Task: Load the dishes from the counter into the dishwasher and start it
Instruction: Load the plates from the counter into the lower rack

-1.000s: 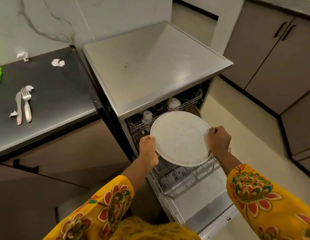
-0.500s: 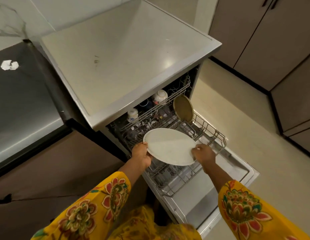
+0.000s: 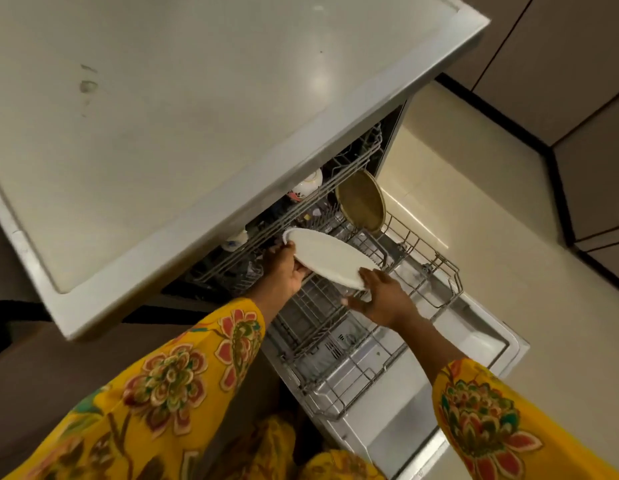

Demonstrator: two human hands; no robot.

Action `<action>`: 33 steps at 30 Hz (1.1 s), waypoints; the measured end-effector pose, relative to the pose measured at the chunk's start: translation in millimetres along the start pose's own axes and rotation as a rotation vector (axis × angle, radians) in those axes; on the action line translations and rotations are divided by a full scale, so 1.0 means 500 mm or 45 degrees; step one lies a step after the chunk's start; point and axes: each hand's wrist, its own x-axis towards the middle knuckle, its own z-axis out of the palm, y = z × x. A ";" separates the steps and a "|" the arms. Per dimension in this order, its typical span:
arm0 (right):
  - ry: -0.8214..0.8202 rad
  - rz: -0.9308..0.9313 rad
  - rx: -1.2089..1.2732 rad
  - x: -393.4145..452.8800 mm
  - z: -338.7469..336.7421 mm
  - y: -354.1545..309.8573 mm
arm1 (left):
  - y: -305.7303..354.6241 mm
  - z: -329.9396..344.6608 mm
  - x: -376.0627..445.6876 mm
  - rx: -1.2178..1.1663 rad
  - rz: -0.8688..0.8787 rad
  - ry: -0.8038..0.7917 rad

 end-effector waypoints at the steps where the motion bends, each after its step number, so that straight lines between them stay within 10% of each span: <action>1: 0.065 -0.011 -0.140 0.023 0.004 0.004 | 0.001 0.011 0.022 0.007 0.001 -0.018; 11: 0.371 0.050 -0.241 0.214 0.009 0.040 | -0.009 0.087 0.183 0.089 -0.013 -0.133; 33: 0.351 0.283 -0.170 0.493 -0.058 0.009 | -0.101 -0.120 0.266 0.254 -0.228 0.135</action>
